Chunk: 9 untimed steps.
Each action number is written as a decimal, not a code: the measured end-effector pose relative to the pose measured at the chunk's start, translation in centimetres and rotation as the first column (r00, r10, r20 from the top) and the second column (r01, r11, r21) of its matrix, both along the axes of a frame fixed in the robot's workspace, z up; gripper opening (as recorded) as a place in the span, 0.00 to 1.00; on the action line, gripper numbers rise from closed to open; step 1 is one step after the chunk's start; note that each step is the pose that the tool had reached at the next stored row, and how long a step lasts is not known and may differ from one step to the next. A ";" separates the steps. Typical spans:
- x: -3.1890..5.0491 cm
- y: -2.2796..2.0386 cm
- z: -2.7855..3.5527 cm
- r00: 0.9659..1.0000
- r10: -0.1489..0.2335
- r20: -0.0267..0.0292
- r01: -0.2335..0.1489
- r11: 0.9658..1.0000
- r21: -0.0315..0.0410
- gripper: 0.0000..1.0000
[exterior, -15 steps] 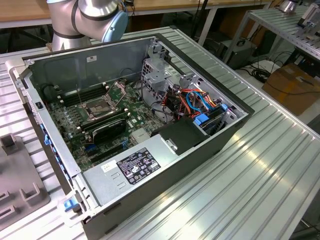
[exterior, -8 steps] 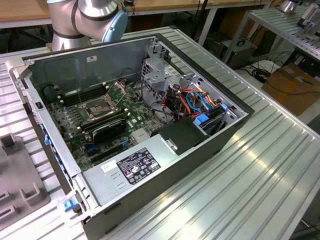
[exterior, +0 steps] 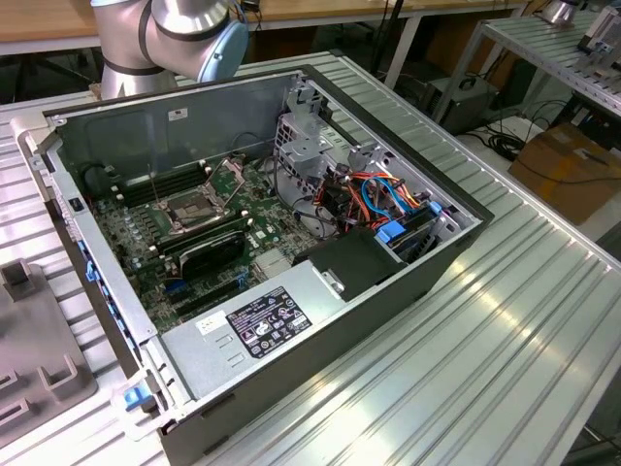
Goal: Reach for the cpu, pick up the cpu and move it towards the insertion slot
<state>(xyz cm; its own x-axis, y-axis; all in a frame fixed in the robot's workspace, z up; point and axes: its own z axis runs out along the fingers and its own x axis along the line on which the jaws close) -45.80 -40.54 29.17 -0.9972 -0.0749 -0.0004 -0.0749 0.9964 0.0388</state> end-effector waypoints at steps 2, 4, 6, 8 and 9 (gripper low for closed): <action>0.00 0.00 -0.49 1.000 0.000 0.000 0.000 1.000 0.000 0.66; 0.00 0.00 -0.75 1.000 0.000 0.000 0.000 1.000 0.000 0.66; 0.00 0.00 -1.03 1.000 0.000 0.000 0.000 1.000 0.000 0.66; 0.00 0.00 -1.19 1.000 0.000 0.000 0.000 1.000 0.000 0.66; 0.00 0.00 -1.25 1.000 0.000 0.000 0.000 1.000 0.000 0.66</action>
<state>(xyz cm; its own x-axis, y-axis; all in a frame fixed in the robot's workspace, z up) -45.80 -40.54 27.92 -0.9972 -0.0749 -0.0003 -0.0749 0.9964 0.0388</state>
